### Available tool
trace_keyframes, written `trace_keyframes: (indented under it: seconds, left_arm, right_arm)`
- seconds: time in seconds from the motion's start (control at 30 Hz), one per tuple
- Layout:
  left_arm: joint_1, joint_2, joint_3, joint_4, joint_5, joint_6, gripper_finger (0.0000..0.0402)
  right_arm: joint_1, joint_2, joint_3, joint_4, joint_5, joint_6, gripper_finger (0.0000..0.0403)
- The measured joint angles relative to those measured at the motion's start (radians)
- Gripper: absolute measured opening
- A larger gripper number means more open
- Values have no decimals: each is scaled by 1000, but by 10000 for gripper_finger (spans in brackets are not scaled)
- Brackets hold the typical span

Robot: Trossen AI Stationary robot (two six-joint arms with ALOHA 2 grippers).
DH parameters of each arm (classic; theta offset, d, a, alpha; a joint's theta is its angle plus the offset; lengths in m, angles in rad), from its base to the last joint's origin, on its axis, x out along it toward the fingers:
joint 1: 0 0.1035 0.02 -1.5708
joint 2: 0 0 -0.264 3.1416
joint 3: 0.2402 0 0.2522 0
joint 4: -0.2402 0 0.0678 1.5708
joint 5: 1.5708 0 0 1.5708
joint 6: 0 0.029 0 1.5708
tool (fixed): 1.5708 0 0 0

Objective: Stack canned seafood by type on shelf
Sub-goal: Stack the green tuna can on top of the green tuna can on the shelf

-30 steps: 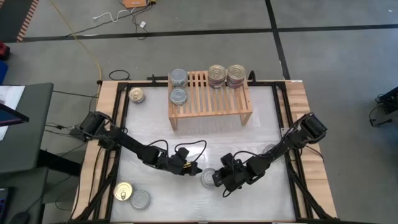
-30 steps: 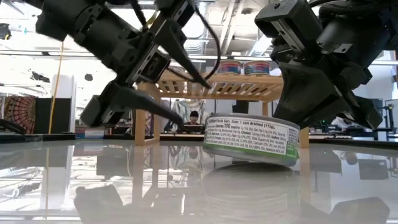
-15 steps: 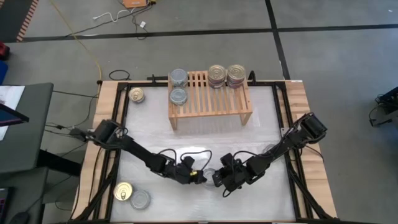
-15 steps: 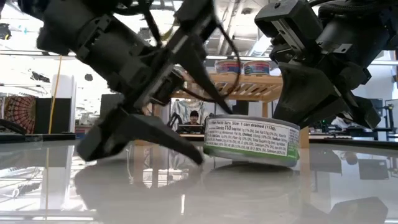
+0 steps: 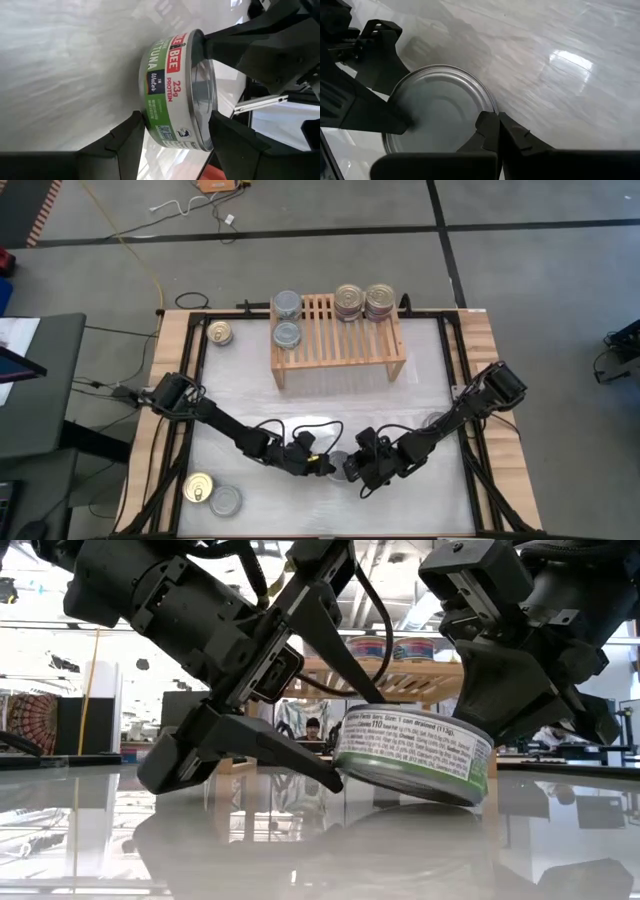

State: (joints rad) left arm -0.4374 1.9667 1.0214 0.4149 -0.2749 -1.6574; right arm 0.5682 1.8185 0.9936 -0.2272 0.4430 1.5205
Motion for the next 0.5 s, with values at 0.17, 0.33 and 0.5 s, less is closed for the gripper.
trace_keyframes:
  seconds: [0.17,0.33,0.5]
  left_arm:
    - [9,0,0,6,-11,33,212]
    - [19,0,0,19,-19,40,212]
    - [24,0,0,19,-18,39,198]
  right_arm:
    - [0,0,-1,16,1,0,24]
    - [0,3,-2,38,-1,-8,24]
    - [0,3,-2,38,-1,-10,24]
